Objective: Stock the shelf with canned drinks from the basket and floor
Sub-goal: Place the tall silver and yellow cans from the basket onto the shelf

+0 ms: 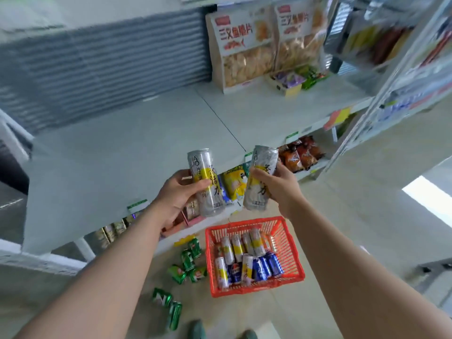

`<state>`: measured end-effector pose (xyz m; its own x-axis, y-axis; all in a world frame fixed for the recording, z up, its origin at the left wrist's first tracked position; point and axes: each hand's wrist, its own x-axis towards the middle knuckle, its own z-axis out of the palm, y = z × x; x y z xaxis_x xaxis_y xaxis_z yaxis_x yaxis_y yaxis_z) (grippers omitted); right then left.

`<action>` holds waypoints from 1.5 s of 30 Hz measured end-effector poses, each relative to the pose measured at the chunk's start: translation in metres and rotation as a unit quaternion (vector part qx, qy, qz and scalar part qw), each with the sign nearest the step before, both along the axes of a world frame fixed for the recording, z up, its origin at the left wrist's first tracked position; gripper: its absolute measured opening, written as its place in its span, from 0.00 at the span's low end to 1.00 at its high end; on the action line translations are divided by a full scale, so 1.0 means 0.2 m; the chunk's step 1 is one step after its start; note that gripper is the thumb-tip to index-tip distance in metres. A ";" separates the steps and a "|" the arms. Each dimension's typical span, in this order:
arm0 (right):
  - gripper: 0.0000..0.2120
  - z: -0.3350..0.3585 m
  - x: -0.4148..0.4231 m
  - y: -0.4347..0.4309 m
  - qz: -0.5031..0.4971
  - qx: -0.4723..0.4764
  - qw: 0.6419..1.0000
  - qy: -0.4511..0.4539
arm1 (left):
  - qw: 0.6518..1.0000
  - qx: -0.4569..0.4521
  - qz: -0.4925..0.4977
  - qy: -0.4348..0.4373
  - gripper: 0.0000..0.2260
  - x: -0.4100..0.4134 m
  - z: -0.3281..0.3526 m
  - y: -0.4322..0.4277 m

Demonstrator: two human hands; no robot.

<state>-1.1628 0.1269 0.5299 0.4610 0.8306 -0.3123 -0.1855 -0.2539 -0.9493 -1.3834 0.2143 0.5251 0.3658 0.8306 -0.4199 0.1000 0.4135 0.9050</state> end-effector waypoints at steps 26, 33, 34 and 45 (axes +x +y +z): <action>0.14 0.56 -0.83 0.56 0.242 0.098 0.965 -0.035 | 0.995 0.068 0.069 -0.013 0.17 -0.94 0.62 0.27; 0.11 0.26 -1.00 0.92 0.271 0.089 0.956 -0.063 | 0.989 0.072 0.084 0.101 0.30 -1.15 0.33 0.63; 0.11 0.22 -1.02 0.97 0.275 0.089 0.955 -0.069 | 0.986 0.082 0.087 0.120 0.31 -1.17 0.29 0.67; 0.17 -0.28 -1.17 1.35 0.276 0.116 0.945 -0.132 | 0.959 0.154 0.074 0.225 0.27 -1.42 -0.15 1.00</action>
<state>-1.3958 0.3964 0.4734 -0.0263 0.9993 -0.0271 0.1656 -0.0223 -0.9859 -1.6674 0.4138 0.4952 0.0737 0.9694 -0.2343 0.4698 0.1735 0.8656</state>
